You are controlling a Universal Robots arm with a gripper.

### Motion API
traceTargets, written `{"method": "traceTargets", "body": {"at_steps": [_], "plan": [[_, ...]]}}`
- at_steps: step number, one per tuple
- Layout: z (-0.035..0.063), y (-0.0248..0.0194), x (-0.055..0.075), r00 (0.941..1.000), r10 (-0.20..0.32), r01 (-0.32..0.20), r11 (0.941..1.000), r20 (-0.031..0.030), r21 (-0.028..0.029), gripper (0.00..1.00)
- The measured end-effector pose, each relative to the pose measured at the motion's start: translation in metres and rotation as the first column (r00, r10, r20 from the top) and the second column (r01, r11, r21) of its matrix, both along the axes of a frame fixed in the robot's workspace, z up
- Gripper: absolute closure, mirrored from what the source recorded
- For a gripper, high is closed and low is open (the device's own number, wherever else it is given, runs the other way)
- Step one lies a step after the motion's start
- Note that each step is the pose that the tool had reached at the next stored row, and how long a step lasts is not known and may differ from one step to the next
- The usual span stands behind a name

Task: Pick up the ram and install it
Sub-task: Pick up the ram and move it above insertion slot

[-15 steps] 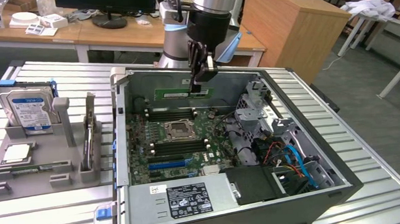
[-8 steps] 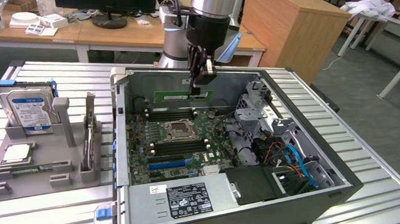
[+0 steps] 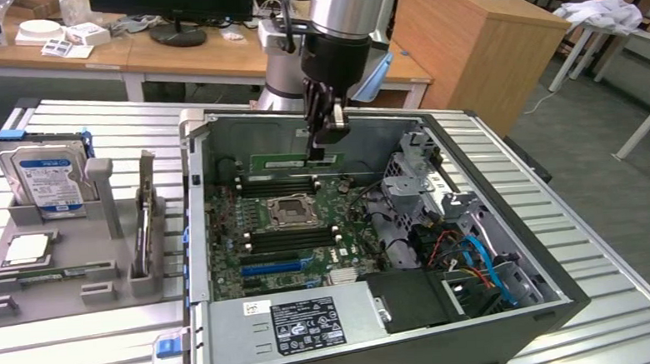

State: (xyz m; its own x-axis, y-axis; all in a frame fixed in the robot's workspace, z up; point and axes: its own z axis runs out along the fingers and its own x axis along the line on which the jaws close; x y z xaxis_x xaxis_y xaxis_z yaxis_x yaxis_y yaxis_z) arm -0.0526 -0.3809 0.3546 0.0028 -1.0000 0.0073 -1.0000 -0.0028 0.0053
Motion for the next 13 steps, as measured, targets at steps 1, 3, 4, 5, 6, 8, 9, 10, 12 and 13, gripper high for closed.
{"method": "traceTargets", "body": {"at_steps": [1, 3, 4, 5, 6, 8, 9, 10, 12, 13], "plan": [[-0.0009, 0.0000, 0.0000, 1.0000, 0.000, 0.000, 1.0000, 0.0000, 0.0000, 0.88], [-0.0025, 0.0000, 0.0000, 1.0000, 0.000, 0.000, 1.0000, 0.0000, 0.0000, 0.88], [-0.0032, 0.0000, 0.0000, 1.0000, 0.000, 0.000, 1.0000, -0.0001, -0.0001, 0.88], [-0.0032, 0.0000, 0.0000, 1.0000, 0.000, 0.000, 1.0000, -0.0001, -0.0002, 0.88], [-0.0032, 0.0000, 0.0000, 1.0000, 0.000, 0.000, 1.0000, -0.0001, -0.0002, 0.88], [-0.0033, 0.0000, 0.0000, 1.0000, 0.000, 0.000, 1.0000, 0.0000, -0.0002, 0.88], [-0.0033, 0.0000, 0.0000, 1.0000, 0.000, 0.000, 1.0000, 0.0000, -0.0001, 0.88], [-0.0034, 0.0000, 0.0000, 1.0000, 0.000, 0.000, 1.0000, 0.0000, 0.0000, 0.88], [-0.0034, 0.0000, 0.0006, 1.0000, 0.000, 0.000, 1.0000, 0.0000, 0.0002, 0.88], [-0.0034, 0.0000, 0.0009, 1.0000, 0.000, 0.000, 1.0000, 0.0000, 0.0004, 0.88]]}}
